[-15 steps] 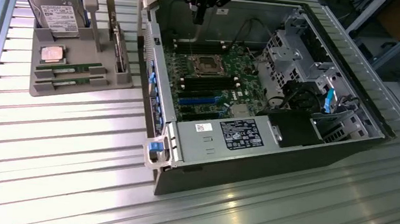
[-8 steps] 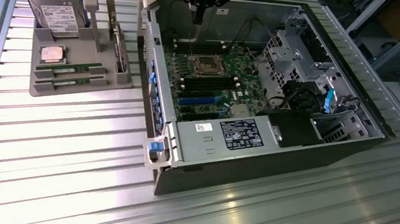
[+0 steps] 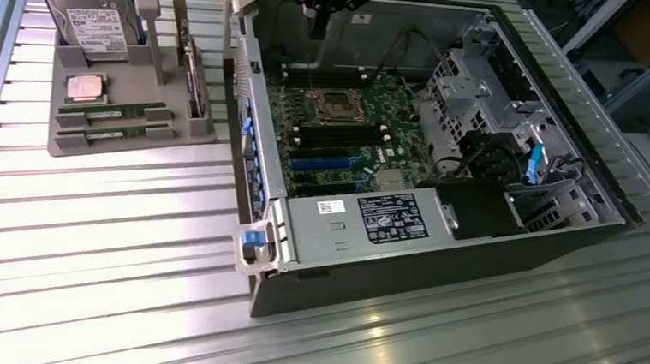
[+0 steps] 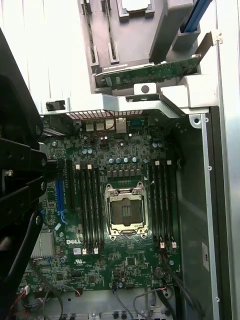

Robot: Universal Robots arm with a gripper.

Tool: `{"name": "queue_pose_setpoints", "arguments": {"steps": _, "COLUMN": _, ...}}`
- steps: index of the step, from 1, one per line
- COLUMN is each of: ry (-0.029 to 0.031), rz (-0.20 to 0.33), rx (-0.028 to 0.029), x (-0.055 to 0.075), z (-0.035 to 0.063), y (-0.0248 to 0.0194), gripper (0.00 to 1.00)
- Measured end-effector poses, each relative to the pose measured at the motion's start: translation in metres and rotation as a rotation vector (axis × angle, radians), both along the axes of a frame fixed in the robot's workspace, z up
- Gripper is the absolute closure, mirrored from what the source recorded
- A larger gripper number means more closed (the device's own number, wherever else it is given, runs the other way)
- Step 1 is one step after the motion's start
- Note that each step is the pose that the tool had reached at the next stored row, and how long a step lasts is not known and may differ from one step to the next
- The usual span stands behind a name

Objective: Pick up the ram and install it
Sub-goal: 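Reach for the ram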

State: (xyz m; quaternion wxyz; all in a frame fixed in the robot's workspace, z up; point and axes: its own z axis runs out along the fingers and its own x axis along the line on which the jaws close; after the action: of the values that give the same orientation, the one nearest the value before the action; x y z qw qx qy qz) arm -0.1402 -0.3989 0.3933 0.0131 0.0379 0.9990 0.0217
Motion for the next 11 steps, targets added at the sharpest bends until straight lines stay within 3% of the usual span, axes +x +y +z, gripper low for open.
{"name": "queue_pose_setpoints", "arguments": {"steps": 11, "ry": 0.0, "rz": 0.0, "rx": 0.0, "x": -0.0031, "z": 0.0, "y": 0.0, "gripper": 0.9}}
